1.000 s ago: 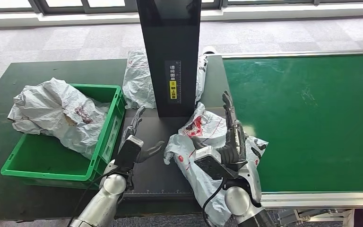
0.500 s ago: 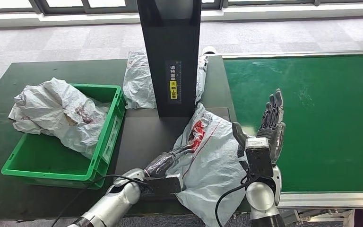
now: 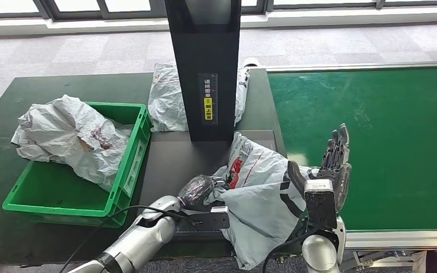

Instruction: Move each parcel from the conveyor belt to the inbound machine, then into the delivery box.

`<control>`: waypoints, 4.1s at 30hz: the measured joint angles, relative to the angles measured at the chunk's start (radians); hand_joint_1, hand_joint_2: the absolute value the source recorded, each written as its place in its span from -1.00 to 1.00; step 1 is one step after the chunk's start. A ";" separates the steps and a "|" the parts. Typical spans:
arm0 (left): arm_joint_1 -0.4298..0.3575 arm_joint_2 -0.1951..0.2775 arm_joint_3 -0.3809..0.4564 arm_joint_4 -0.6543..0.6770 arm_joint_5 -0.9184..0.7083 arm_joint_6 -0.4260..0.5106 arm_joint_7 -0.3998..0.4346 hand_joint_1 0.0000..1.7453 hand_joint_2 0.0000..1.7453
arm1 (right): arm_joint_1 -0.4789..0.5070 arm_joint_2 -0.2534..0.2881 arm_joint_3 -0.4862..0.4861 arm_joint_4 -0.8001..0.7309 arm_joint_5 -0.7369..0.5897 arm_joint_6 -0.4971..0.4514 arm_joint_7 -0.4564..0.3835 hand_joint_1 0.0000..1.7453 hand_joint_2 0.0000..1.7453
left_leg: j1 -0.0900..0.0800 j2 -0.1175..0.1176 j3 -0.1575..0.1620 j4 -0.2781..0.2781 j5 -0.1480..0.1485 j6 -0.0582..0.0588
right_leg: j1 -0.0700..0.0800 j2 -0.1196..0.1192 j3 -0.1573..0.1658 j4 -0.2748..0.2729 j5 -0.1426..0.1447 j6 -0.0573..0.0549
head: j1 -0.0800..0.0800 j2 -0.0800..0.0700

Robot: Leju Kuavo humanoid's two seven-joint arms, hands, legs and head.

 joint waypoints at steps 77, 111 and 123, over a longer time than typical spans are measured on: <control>0.357 0.436 0.659 -0.764 -0.195 -0.038 0.073 -1.00 1.00 | 0.138 -0.048 -0.002 -0.027 0.031 0.106 0.060 -1.00 1.00 | 0.004 0.006 -0.006 -0.002 0.001 -0.007 | 0.005 0.006 -0.010 0.002 -0.001 -0.008 | 0.000 0.000; 0.037 0.117 0.388 -0.494 0.792 -0.089 -0.124 -1.00 1.00 | 0.030 -0.007 0.055 -0.005 -0.027 0.018 0.051 -1.00 1.00 | 0.000 -0.004 -0.006 0.002 0.002 -0.001 | 0.000 -0.004 -0.005 -0.001 0.003 -0.002 | 0.000 0.000; 0.027 -0.036 0.295 -0.386 0.758 0.085 -0.120 -1.00 1.00 | -0.021 0.000 0.103 0.042 -0.037 -0.039 0.049 -1.00 -0.33 | 0.000 -0.002 -0.008 0.002 0.002 -0.001 | 0.001 -0.002 -0.007 0.000 0.002 -0.002 | 0.000 0.000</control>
